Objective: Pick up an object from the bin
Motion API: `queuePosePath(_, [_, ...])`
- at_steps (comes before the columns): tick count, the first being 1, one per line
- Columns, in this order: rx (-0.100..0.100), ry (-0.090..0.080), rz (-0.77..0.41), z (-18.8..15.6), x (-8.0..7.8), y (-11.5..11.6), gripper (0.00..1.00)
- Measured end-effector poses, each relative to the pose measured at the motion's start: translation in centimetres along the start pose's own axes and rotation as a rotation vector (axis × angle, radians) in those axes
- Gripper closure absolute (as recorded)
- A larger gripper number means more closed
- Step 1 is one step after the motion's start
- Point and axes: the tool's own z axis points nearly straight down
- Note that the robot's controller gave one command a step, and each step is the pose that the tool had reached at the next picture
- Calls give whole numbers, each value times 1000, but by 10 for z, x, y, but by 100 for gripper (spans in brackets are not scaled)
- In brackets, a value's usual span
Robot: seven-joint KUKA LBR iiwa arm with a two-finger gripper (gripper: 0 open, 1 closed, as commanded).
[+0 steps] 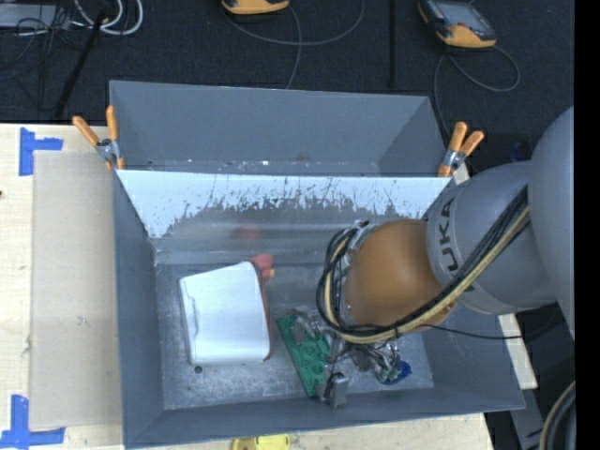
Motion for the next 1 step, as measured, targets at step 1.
queuePosePath(1, [0,-2,5,0,-1,0,0])
